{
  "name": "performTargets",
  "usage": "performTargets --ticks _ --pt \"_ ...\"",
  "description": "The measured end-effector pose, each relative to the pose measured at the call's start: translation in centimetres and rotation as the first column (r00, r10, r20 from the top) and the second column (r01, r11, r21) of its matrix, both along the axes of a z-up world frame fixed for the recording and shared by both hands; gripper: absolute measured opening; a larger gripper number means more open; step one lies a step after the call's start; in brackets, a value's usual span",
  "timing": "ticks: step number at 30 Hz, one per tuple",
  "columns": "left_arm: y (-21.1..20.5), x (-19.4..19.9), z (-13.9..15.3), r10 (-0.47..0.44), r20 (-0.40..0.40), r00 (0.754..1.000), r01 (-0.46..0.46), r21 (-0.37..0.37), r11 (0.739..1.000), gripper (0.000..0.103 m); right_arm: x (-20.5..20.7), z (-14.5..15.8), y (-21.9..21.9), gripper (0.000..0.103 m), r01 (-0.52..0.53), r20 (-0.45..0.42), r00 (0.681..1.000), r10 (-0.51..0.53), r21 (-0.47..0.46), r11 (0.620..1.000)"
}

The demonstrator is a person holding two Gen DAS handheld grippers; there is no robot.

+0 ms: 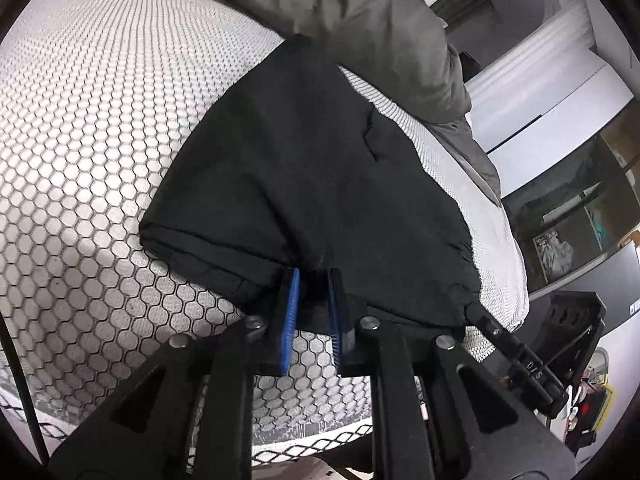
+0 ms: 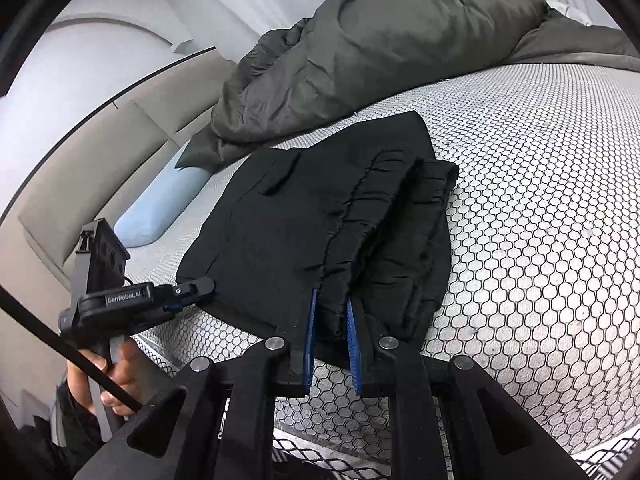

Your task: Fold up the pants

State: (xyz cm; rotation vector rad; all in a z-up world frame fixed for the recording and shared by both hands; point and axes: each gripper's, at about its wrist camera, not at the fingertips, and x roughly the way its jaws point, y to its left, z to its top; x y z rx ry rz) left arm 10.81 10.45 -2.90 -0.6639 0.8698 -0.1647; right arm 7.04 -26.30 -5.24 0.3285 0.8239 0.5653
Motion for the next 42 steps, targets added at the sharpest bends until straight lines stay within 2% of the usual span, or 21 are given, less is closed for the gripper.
performTargets --ticks 2,4,8,9,10,11,14,16,19,20,21,22,25,27,30,34,36,38,39,40,42 --pt "0.2 -0.3 0.5 -0.003 0.008 1.0 0.003 0.014 1.0 0.013 -0.3 0.6 -1.2 0.026 0.039 0.029 0.999 -0.039 0.012 0.999" --pt "0.4 -0.5 1.0 -0.014 0.013 1.0 0.013 0.034 0.999 0.026 -0.4 1.0 -2.5 0.034 0.082 0.039 0.996 -0.083 0.028 0.996" --pt "0.9 -1.5 2.5 -0.033 0.062 0.998 0.029 0.065 0.997 0.043 0.2 0.4 -4.3 0.034 0.123 -0.014 0.992 -0.123 0.051 0.991" --pt "0.9 -1.7 2.9 -0.033 0.077 0.997 0.027 0.078 0.997 0.05 0.3 0.2 -4.3 0.036 0.118 -0.025 0.993 -0.117 0.054 0.992" --pt "1.1 -1.9 3.3 -0.032 0.091 0.995 0.025 0.084 0.996 0.053 0.4 0.1 -4.3 0.039 0.108 -0.038 0.994 -0.106 0.059 0.992" --pt "1.3 -2.3 3.5 -0.031 0.099 0.995 0.023 0.089 0.996 0.053 0.6 0.0 -3.9 0.042 0.097 -0.052 0.994 -0.093 0.069 0.993" --pt "2.2 -2.5 3.8 0.016 0.102 0.995 -0.028 0.117 0.993 0.057 0.8 -0.1 -3.5 0.057 0.067 -0.067 0.996 -0.061 0.099 0.993" --pt "3.1 -2.5 3.3 0.045 0.082 0.996 -0.054 0.107 0.993 0.057 1.0 -0.2 -3.1 0.07 0.063 -0.069 0.996 -0.057 0.097 0.993" --pt "3.8 -2.4 2.7 0.063 0.064 0.996 -0.069 0.088 0.994 0.057 1.5 -0.3 -2.3 0.071 0.056 -0.073 0.996 -0.05 0.087 0.995" --pt "3.8 -2.3 2.6 0.066 0.061 0.996 -0.071 0.093 0.993 0.057 1.7 -0.4 -1.7 0.071 0.054 -0.073 0.996 -0.05 0.062 0.997" --pt "3.8 -2.2 2.5 0.07 0.06 0.996 -0.075 0.1 0.992 0.057 1.8 -0.5 -0.9 0.062 0.05 -0.067 0.997 -0.048 0.024 0.998" --pt "3.8 -2.1 2.6 0.074 0.06 0.995 -0.08 0.111 0.991 0.057 1.9 -0.5 -0.4 0.046 0.043 -0.059 0.997 -0.043 -0.006 0.999" --pt "3.2 -1.8 2.7 0.08 0.071 0.994 -0.088 0.121 0.989 0.057 1.4 0.1 0.9 0.025 0.031 0.005 1.0 -0.031 -0.081 0.996" --pt "3.0 -2.0 2.8 0.088 0.082 0.993 -0.098 0.126 0.987 0.057 0.8 0.7 1.1 0.021 0.021 0.035 0.999 -0.018 -0.09 0.996" --pt "4.0 -3.1 3.2 0.124 0.115 0.986 -0.138 0.116 0.984 0.057 -0.4 0.9 0.0 0.016 0.001 0.026 1.0 0.001 -0.06 0.998" --pt "5.2 -3.4 3.2 0.177 0.111 0.978 -0.192 0.14 0.971 0.057 -0.3 -0.2 -1.1 0.015 -0.001 -0.032 0.999 -0.001 -0.066 0.998" --pt "5.3 -3.2 3.1 0.188 0.1 0.977 -0.202 0.159 0.966 0.057 0.1 -0.6 -1.3 0.021 0.014 -0.065 0.998 -0.019 -0.067 0.998" --pt "4.7 -2.6 3.3 0.178 0.097 0.979 -0.196 0.217 0.956 0.057 0.0 0.0 -2.1 0.032 0.018 -0.044 0.999 -0.019 -0.024 1.0" --pt "4.3 -2.1 3.5 0.171 0.099 0.98 -0.191 0.266 0.945 0.058 0.0 0.4 -2.3 0.051 0.025 -0.024 0.999 -0.025 -0.019 1.0" --pt "3.8 -1.6 3.7 0.162 0.097 0.982 -0.184 0.313 0.932 0.059 0.1 0.8 -2.4 0.063 0.025 -0.005 1.0 -0.025 -0.012 1.0" --pt "3.1 -0.6 3.9 0.142 0.095 0.985 -0.168 0.372 0.913 0.06 0.7 1.3 -2.5 0.07 0.006 0.01 1.0 -0.006 -0.005 1.0"
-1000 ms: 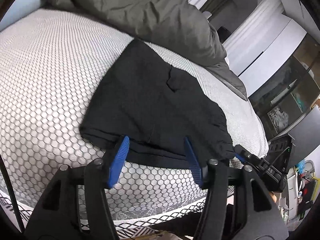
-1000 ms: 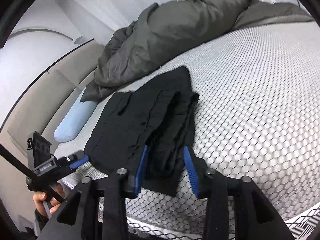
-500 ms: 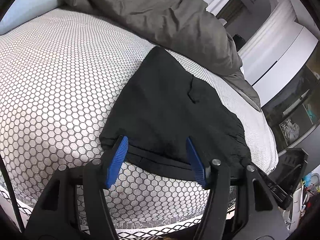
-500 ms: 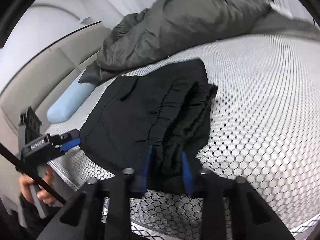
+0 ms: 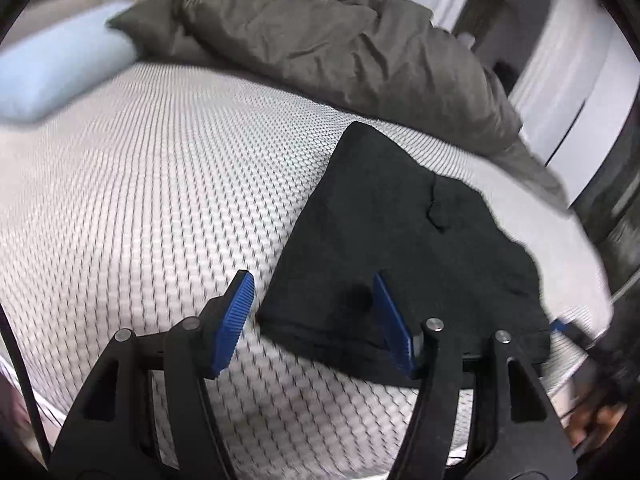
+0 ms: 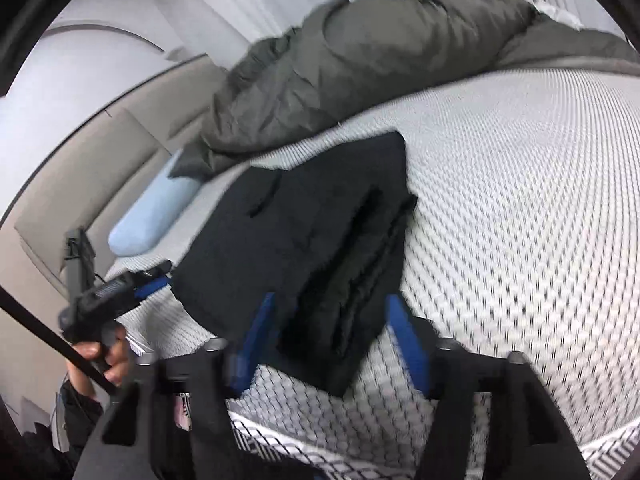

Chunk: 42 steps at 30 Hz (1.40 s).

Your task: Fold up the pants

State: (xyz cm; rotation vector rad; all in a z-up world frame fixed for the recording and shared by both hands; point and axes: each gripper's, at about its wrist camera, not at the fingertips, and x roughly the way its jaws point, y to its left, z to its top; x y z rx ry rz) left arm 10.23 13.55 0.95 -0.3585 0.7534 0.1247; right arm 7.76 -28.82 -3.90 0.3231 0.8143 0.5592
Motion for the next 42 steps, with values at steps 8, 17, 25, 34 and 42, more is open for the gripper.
performTargets --ticks 8,17,25,34,42 --pt "-1.3 3.8 -1.7 -0.081 -0.097 0.992 0.09 0.096 0.991 0.07 6.4 -1.5 1.7 0.078 -0.053 -0.139 0.989 0.052 -0.004 0.999" --pt "0.8 5.1 -3.4 -0.083 -0.118 0.99 0.073 -0.082 0.994 0.072 9.0 -2.8 3.3 0.048 -0.082 -0.166 0.983 0.075 -0.036 0.996" --pt "-0.1 6.4 -3.3 -0.092 -0.101 0.991 0.085 -0.074 0.994 0.063 9.3 -2.7 4.2 0.04 -0.075 -0.12 0.991 0.065 -0.081 0.994" --pt "-0.8 11.3 -3.0 -0.084 -0.105 0.991 0.077 -0.072 0.994 0.063 13.3 -2.5 5.1 0.04 -0.039 -0.066 0.997 0.03 -0.144 0.989" --pt "-1.1 16.1 -2.9 -0.068 -0.122 0.99 0.059 -0.074 0.996 0.063 16.1 -2.9 5.4 0.041 -0.004 -0.057 0.998 -0.005 -0.163 0.987"
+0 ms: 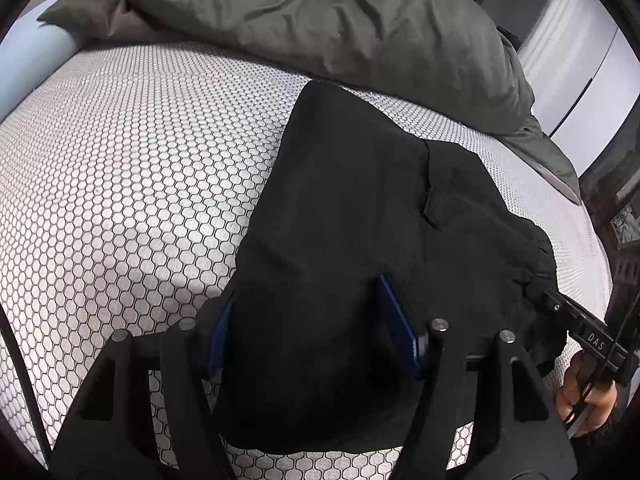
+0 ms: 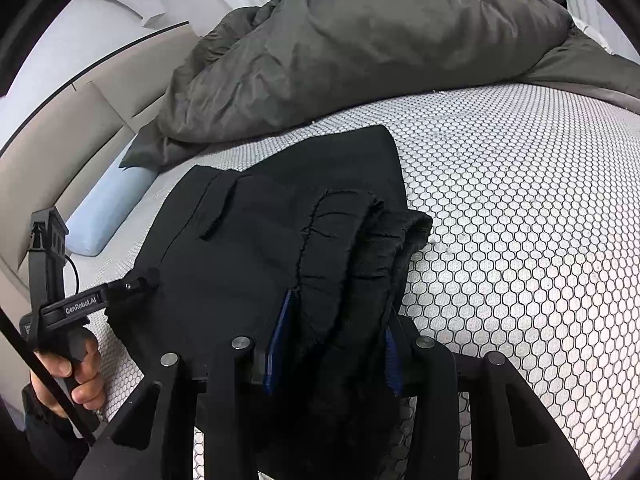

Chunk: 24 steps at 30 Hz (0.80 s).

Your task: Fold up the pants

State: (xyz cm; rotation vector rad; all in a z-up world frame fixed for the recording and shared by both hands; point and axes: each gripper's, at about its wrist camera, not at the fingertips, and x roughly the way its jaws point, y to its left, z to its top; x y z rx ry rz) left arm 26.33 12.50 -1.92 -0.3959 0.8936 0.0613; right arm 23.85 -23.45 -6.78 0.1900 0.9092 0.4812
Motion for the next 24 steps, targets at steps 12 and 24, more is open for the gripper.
performTargets --ticks 12,24 --pt "-2.2 -8.6 1.9 -0.021 0.096 0.995 -0.005 0.265 0.964 0.077 -6.2 3.1 -1.9 0.071 -0.019 0.12 0.993 0.019 -0.002 1.0" --pt "-2.8 -6.1 -0.9 -0.038 0.012 0.999 0.033 0.259 0.965 0.088 -6.7 0.2 5.6 0.005 -0.147 0.117 0.977 0.18 -0.243 0.959"
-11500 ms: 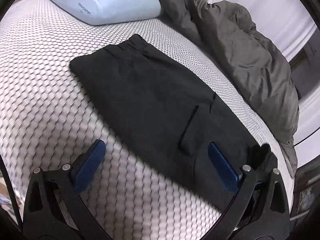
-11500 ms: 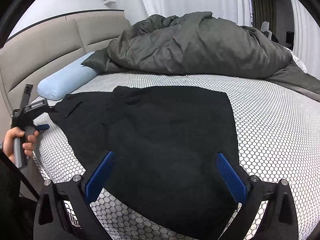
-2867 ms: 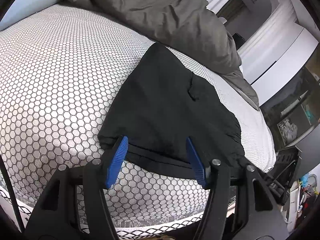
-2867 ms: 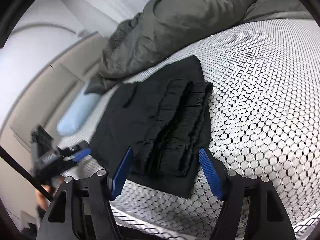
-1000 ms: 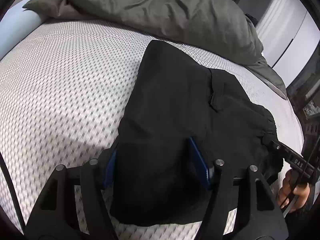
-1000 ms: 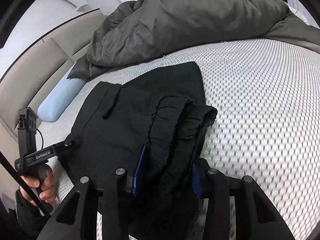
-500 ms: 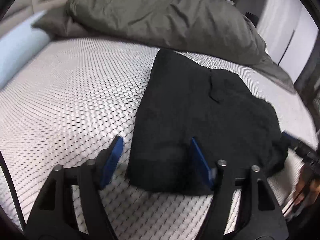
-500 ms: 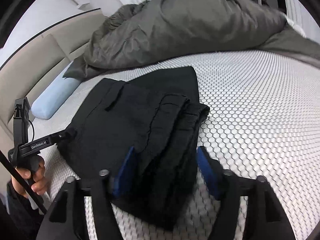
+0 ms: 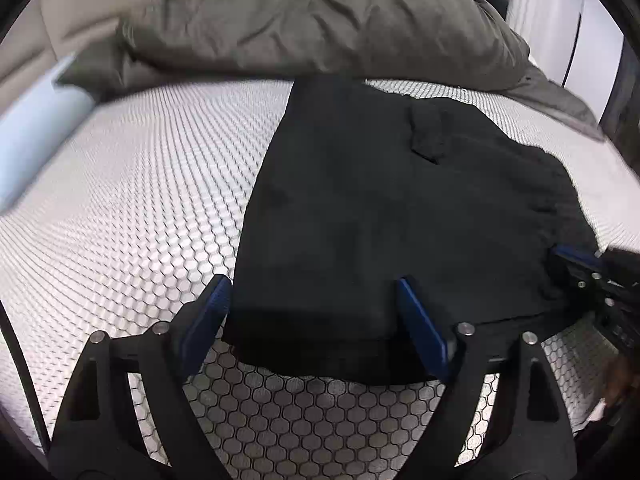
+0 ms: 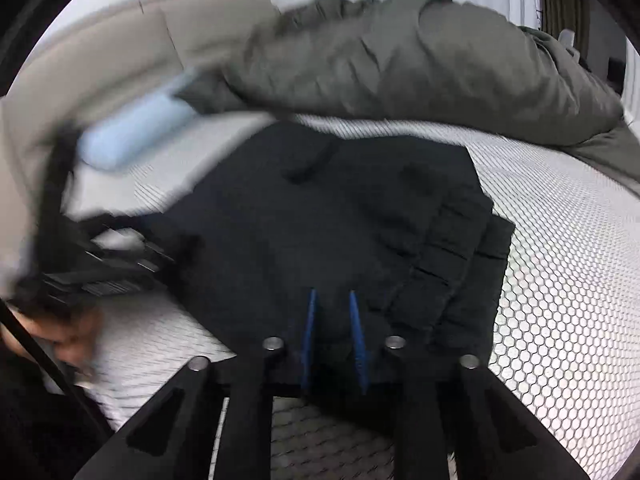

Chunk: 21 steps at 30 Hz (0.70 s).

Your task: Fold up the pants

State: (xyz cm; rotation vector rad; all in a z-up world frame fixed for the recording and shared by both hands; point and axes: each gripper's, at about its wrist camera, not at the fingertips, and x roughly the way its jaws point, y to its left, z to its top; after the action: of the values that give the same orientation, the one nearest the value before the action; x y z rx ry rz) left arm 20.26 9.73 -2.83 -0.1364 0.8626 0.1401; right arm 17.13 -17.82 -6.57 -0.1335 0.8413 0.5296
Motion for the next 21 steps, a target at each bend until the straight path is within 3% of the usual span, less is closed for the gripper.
performTargets --ticks 4,8,11,12,13,17,19,21 --pt "1.3 0.5 -0.6 -0.008 -0.01 1.0 0.007 -0.068 0.998 0.09 -0.3 0.3 -2.2 0.001 -0.001 -0.019 1.0 0.002 0.026 1.0" --pt "1.1 0.5 -0.4 -0.007 -0.008 1.0 0.007 -0.036 0.999 0.09 -1.1 1.0 -3.2 0.003 -0.016 -0.018 1.0 0.017 0.042 0.999" --pt "0.9 0.1 0.3 -0.004 0.016 1.0 0.005 -0.025 1.0 0.09 -0.9 2.6 -3.6 0.022 -0.013 0.032 0.999 0.01 0.092 0.996" --pt "0.9 0.1 0.4 -0.004 0.02 1.0 0.004 -0.02 1.0 0.09 -0.5 3.2 -3.4 0.034 0.0 0.06 0.998 -0.006 0.095 0.995" --pt "0.9 0.2 0.3 0.0 0.017 1.0 0.0 -0.013 1.0 0.09 0.2 3.5 -3.1 0.039 0.007 0.074 0.997 -0.014 0.094 0.996" --pt "1.3 0.5 -0.7 -0.002 -0.004 1.0 0.002 -0.03 1.0 0.09 2.5 2.6 -0.7 0.037 0.007 0.091 0.996 -0.006 -0.009 1.0" --pt "1.6 0.7 -0.8 -0.009 -0.003 1.0 0.009 -0.045 0.999 0.091 3.5 1.4 -0.5 0.024 0.037 0.087 0.996 -0.03 -0.081 0.996" --pt "1.9 0.8 -1.0 -0.009 -0.006 1.0 0.009 -0.058 0.998 0.092 4.4 1.0 -1.5 0.018 0.045 0.063 0.997 -0.041 -0.069 0.997"
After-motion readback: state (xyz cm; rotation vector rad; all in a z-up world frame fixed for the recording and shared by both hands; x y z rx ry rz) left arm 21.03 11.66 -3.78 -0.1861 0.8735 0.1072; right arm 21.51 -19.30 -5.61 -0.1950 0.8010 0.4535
